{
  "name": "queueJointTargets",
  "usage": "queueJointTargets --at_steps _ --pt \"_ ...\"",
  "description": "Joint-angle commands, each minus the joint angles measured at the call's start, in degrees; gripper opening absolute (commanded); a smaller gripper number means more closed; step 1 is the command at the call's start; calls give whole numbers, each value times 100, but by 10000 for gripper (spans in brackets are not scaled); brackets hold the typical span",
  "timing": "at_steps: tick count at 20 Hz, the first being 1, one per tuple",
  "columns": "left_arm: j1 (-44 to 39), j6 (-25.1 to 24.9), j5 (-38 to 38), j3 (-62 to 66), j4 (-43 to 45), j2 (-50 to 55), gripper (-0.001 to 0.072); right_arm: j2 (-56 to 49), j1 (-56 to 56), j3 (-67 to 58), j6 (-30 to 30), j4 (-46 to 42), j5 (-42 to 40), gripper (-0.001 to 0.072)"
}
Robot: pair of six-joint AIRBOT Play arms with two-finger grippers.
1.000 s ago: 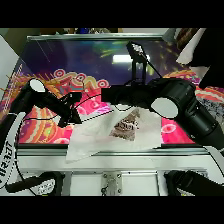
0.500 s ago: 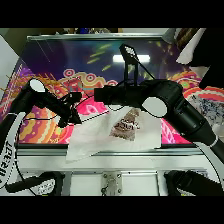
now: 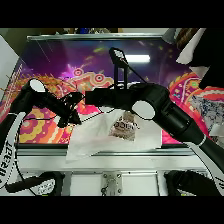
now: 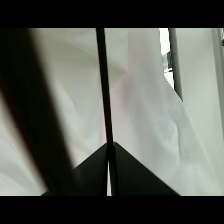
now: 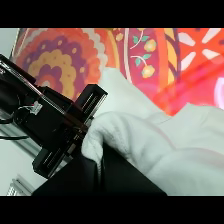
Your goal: Fold the clothes and pants, and hang the long-sleeved shirts on hangers.
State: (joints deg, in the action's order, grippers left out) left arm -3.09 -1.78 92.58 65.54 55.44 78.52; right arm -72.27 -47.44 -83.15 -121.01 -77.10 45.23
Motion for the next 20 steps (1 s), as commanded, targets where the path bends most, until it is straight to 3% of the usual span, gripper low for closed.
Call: queueJointTargets --at_steps 1,14,18,19,20 --pt "-2 11 -2 4 -17 0 11 -120 -133 -4 24 48 -28 13" --pt "-2 11 -2 4 -17 0 11 -173 -205 -4 131 282 -428 13" --pt "-2 13 -2 4 -15 0 11 -166 -197 -4 485 280 -293 32" --pt "-2 11 -2 4 -15 0 11 -164 -192 -4 498 278 -208 192" --pt "-2 11 -2 4 -15 0 11 -164 -192 -4 586 278 -133 467"
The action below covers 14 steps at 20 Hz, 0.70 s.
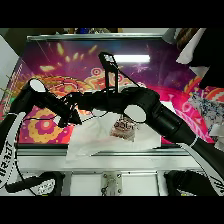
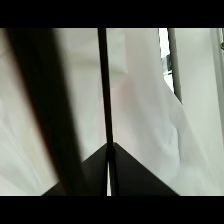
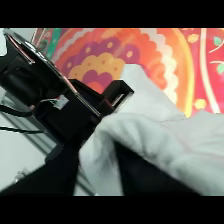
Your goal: Fold the clothes and pants, and hang the long-sleeved shirts on hangers.
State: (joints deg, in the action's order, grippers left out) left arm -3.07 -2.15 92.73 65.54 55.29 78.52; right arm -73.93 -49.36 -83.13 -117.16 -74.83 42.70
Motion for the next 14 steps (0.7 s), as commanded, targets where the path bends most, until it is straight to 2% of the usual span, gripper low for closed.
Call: queueJointTargets --at_steps 1,5,14 --pt "-4 48 -15 4 0 0 11 7 0 -7 326 52 153 539" --pt "-4 50 -15 4 0 0 11 120 2 -7 494 46 232 536" --pt "-4 50 -15 4 0 0 11 710 109 -7 490 -450 1290 536"
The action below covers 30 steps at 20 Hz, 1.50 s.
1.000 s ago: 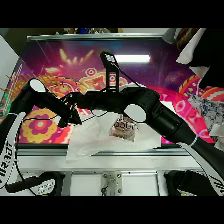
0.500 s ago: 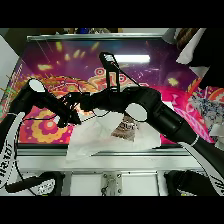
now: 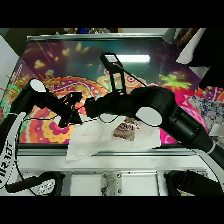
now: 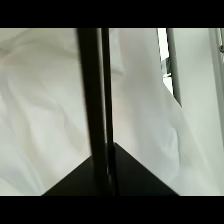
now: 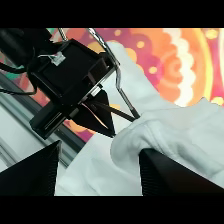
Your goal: Fold the clothes and pants, and hang the long-sleeved shirts on hangers.
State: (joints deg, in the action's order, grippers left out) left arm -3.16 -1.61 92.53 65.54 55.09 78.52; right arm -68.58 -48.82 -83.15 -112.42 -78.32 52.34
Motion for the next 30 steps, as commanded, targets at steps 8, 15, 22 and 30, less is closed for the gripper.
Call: queueJointTargets --at_steps 8,15,22,30 --pt "4 -4 13 4 20 0 12 439 326 -4 -7 -92 1038 537" --pt "4 -4 39 4 22 0 11 645 496 -4 22 -31 1300 538" --pt "4 -4 37 4 22 0 11 1252 1976 140 1921 1143 2304 700" --pt "7 -4 103 4 35 0 12 2286 4996 2496 4859 3777 1958 698"
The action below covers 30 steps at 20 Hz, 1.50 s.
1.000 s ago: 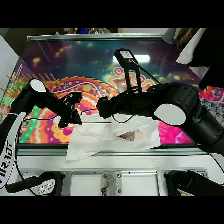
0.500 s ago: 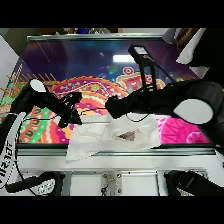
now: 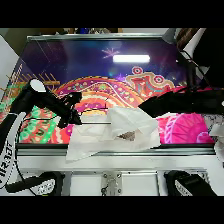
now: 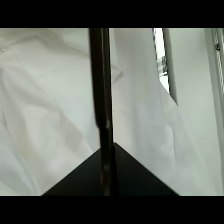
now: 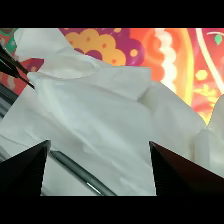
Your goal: Fold the clothes and pants, and hang the long-sleeved shirts on hangers.
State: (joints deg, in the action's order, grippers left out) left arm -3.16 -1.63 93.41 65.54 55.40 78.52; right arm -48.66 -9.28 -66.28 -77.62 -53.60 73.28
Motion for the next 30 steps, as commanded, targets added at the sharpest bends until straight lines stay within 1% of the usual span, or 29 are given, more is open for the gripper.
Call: queueJointTargets --at_steps 1,2,4,5,6,8,9,10,11,13,14,15,16,17,21,23,25,30 --pt "7 -2 4 4 4 0 12 304 1327 1005 1495 1602 -186 697" --pt "7 -2 4 4 7 0 12 291 1547 1130 1488 1768 -186 697" --pt "7 -2 11 4 4 0 12 245 1797 1185 1482 1768 -186 698" --pt "7 -2 7 4 4 0 12 227 1886 1185 1233 1884 -120 698" --pt "7 -2 13 4 4 0 12 225 1932 1185 1368 1980 -155 698" --pt "7 -2 98 4 4 0 12 219 2017 1266 2712 1998 -125 698" --pt "7 -2 129 4 4 0 12 205 2194 1401 3169 2074 15 698" --pt "7 -2 168 4 4 0 12 151 2437 1569 3681 2312 328 698" --pt "7 -2 192 4 4 0 12 66 2728 1784 4356 2739 732 698" --pt "7 -2 195 4 7 0 12 -116 3318 2350 6033 3834 1475 698" --pt "7 -2 197 4 4 0 11 -210 3473 2573 6826 4044 1753 698" --pt "4 -2 201 4 4 0 12 -299 3519 2756 7528 4059 1952 698" --pt "4 -2 199 4 4 0 12 -391 3508 2946 8050 4074 2087 698" --pt "4 -2 201 4 4 0 12 -479 3482 3093 8249 4087 2129 698" --pt "4 -2 201 4 4 0 12 -898 3220 3324 8389 4094 2131 698" --pt "4 0 201 4 7 0 12 -1108 2914 3324 8540 4306 2124 698" --pt "4 0 199 4 4 0 12 -1344 2594 3324 8540 4496 2076 698" --pt "4 0 212 4 4 0 12 -1751 1904 3322 8542 4601 1519 698"
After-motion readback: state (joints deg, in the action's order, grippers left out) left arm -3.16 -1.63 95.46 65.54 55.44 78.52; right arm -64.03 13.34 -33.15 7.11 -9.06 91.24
